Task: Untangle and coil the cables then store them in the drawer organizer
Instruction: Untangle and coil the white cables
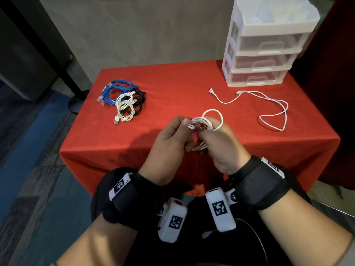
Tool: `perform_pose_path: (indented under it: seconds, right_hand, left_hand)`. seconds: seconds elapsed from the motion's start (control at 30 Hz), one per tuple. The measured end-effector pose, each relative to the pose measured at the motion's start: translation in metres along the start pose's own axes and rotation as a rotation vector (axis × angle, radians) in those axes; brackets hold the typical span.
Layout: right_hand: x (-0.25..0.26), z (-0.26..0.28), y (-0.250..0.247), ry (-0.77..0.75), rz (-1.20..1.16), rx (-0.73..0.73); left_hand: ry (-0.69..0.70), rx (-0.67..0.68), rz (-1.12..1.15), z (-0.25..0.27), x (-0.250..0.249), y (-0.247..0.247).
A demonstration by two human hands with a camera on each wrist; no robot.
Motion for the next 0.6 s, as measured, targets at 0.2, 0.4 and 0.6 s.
perform_pose_path:
  seconds: [0.2, 0.4, 0.6]
  right_hand:
    - [0.019, 0.002, -0.003, -0.219, 0.375, 0.083]
    - [0.024, 0.016, -0.003, -0.265, 0.051, 0.221]
    - [0.025, 0.018, -0.009, -0.319, 0.027, 0.169]
  left_hand:
    - [-0.016, 0.022, 0.026, 0.001, -0.007, -0.008]
    - [-0.185, 0.052, 0.379, -0.001, -0.014, -0.008]
    - [-0.284, 0.068, 0.420, -0.001, -0.017, -0.003]
Point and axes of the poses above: each hand's wrist, its own z-axis away from the middle knuckle, its own y-axis out of the palm, x = y × z, the point moved 4 cm from there along -z, towards the middle knuckle, and after that the axes turned 1 degree about z, right-handed, at the moved point
